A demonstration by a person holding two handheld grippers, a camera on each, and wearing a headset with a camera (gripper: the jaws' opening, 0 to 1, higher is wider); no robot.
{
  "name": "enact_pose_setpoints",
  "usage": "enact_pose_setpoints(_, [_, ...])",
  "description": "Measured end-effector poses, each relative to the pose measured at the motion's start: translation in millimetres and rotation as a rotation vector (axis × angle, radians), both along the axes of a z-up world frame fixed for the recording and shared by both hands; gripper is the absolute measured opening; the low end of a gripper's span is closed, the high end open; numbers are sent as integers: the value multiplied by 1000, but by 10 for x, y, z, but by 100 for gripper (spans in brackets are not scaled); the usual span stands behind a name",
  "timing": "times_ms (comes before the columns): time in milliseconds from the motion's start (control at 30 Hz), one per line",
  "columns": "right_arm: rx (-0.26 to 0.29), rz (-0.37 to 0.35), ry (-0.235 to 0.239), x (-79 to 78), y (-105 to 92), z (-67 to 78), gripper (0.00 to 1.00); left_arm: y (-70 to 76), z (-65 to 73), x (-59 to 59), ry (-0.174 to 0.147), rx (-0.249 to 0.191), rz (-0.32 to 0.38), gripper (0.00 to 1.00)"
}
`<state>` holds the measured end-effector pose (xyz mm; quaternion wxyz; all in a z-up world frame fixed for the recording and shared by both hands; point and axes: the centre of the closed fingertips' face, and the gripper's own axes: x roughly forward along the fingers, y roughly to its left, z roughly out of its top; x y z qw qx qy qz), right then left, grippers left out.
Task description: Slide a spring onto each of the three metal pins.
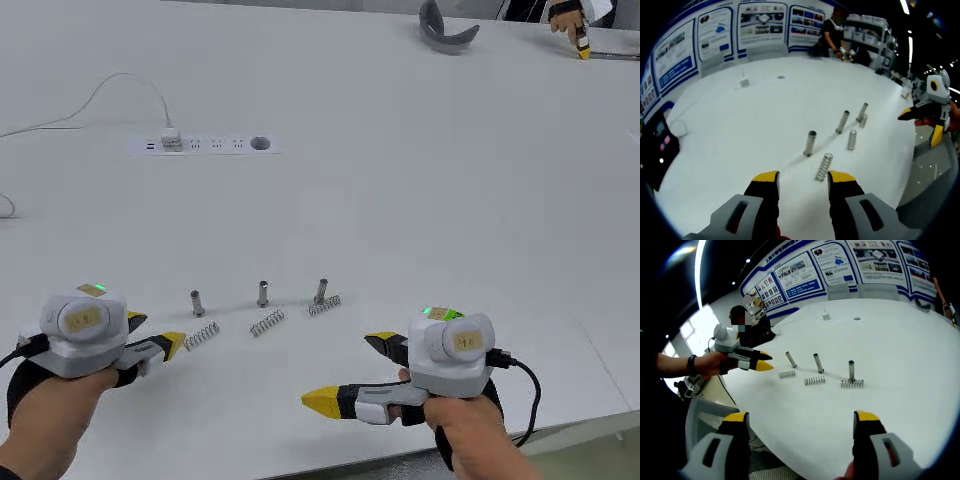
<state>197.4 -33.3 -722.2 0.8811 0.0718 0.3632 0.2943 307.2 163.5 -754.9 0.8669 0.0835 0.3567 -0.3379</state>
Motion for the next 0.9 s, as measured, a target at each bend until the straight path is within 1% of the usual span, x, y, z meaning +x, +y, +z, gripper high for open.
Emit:
enact_pose_setpoints(200, [-4, 11, -1, 9, 25, -3, 87, 96, 83, -81, -15, -35, 20, 47])
enact_pose_setpoints(433, [-8, 35, -1, 51, 76, -12, 87, 213, 155, -154, -23, -53, 41, 54])
enact_pose_setpoints(667, [-13, 66, -6, 115, 152, -4, 87, 266, 243, -228, -33, -72, 44, 62])
enact_pose_setpoints(767, [-19, 87, -7, 135, 189, -6, 87, 307, 253, -245, -33, -79, 53, 64])
enact_pose_setpoints(833, [-20, 98, -8, 148, 213, -7, 87, 344, 261, -255, -39, -78, 59, 65])
enact_pose_setpoints(900, [-24, 108, -10, 154, 229, -6, 87, 347, 280, -282, -38, -90, 61, 65])
